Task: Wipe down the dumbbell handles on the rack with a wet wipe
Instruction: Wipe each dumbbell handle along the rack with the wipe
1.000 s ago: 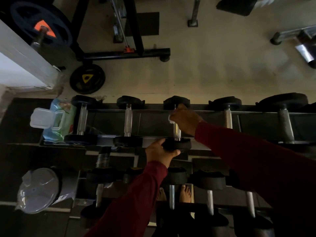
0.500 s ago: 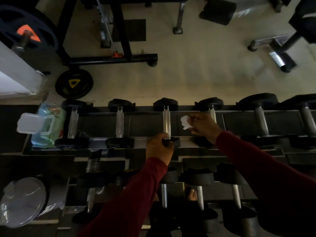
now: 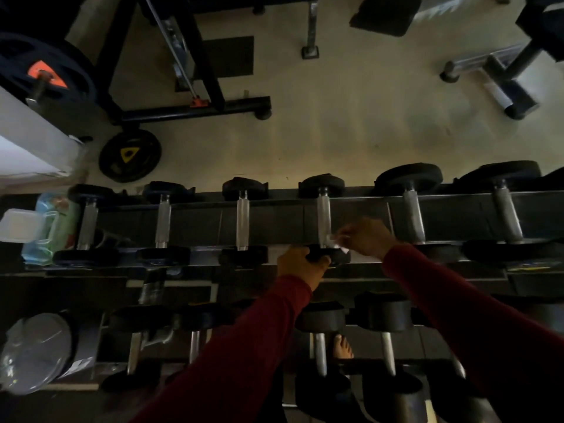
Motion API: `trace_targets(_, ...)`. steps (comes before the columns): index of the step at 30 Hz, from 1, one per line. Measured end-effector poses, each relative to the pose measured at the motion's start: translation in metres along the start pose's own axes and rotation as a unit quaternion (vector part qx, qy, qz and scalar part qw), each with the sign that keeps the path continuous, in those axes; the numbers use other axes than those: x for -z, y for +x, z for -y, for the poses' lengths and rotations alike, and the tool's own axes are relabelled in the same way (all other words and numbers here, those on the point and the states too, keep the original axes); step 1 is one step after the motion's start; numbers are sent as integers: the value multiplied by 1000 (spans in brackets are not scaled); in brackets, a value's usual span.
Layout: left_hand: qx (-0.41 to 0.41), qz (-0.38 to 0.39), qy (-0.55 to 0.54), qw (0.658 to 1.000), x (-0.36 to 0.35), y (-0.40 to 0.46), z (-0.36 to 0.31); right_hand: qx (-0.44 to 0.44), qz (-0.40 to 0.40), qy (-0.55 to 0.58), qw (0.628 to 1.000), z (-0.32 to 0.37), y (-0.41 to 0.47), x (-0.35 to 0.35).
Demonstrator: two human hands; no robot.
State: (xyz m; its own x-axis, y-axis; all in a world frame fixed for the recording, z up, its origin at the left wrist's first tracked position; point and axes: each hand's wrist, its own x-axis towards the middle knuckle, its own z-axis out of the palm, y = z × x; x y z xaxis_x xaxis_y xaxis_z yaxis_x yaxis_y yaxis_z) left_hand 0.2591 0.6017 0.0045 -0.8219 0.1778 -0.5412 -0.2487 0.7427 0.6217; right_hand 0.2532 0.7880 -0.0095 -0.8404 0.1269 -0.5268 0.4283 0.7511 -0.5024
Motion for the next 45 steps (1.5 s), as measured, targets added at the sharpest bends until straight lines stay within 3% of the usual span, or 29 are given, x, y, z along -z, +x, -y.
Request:
trace_targets(10,45,-43,5,998,-18,-10,-5,-13,-43,-36,998,-12,36,-31)
trace_targets(17,52,-71,13,996,-30,-16,-11,-21,13,64,998,-18,37,-13)
trace_targets(22,63,-82,-5,995,-30,-21,-17,-40,-10,106,994,-16,42,-26)
trace_targets(27,58,-95,-10,994,-33,-24,-19,-40,17,52,998,-24,47,-23)
trace_targets(33,47,-119,19,992,-38,-21,-18,-37,43,167,984,-32,45,-18)
trace_targets(37,29,-128,43,990,-39,-17,-10,-25,2,228,973,-26,39,-23)
trace_targets(45,35,-119,9,992,-39,-12,7,29,-114,59,991,24,43,-47)
